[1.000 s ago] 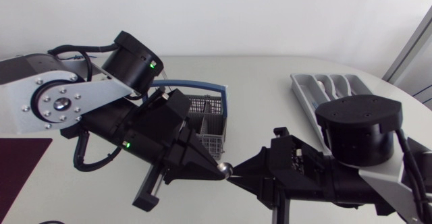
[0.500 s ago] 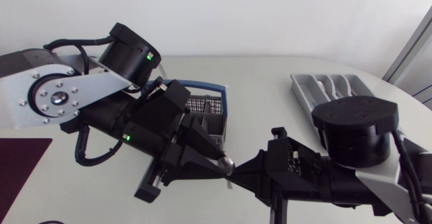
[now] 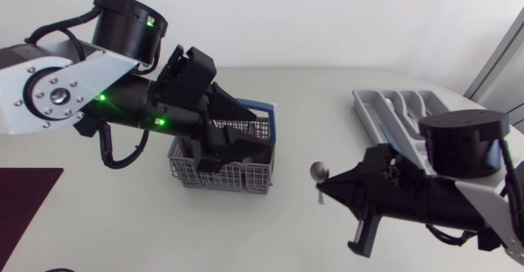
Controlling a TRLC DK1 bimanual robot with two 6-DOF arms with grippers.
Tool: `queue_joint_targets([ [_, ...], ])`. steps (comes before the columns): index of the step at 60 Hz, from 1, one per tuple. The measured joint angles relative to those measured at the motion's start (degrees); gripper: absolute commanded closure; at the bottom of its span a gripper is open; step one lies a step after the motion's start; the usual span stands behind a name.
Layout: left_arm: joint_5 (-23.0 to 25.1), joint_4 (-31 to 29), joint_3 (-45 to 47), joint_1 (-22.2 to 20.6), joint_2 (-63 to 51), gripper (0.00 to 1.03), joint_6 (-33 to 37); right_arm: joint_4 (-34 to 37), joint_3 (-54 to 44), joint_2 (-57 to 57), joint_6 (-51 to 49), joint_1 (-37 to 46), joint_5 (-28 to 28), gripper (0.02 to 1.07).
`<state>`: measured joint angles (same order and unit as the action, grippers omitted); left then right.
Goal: Unload the cutlery basket into the drawer organizer.
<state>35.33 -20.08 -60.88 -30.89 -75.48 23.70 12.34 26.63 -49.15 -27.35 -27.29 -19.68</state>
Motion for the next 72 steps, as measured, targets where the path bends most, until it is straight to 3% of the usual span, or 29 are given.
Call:
queue_joint_targets([
  [7, -6.4, 0.31, 0.02, 1.38, -0.28, 0.11, -0.22, 0.13, -0.59, 1.27, -5.05, 10.36, -0.04, 1.01],
  [19, -11.91, 0.68, 0.72, 4.09, -0.07, 0.11, -0.13, -1.49, -1.64, 0.63, -14.84, 27.63, -1.77, 1.01],
  [42, -15.98, 0.68, 3.87, 6.8, 1.77, 0.11, 0.31, -15.87, -1.33, -14.36, -29.18, 52.52, -5.73, 1.01],
  [54, -17.46, 0.66, 4.07, 7.08, 2.05, 0.11, 0.31, -20.59, 2.38, -25.57, -35.1, 61.07, -7.13, 1.01],
  [72, -19.69, 0.02, 4.07, 5.68, 2.05, 0.11, 0.35, -27.52, 9.86, -37.97, -40.92, 66.77, -7.37, 1.01],
])
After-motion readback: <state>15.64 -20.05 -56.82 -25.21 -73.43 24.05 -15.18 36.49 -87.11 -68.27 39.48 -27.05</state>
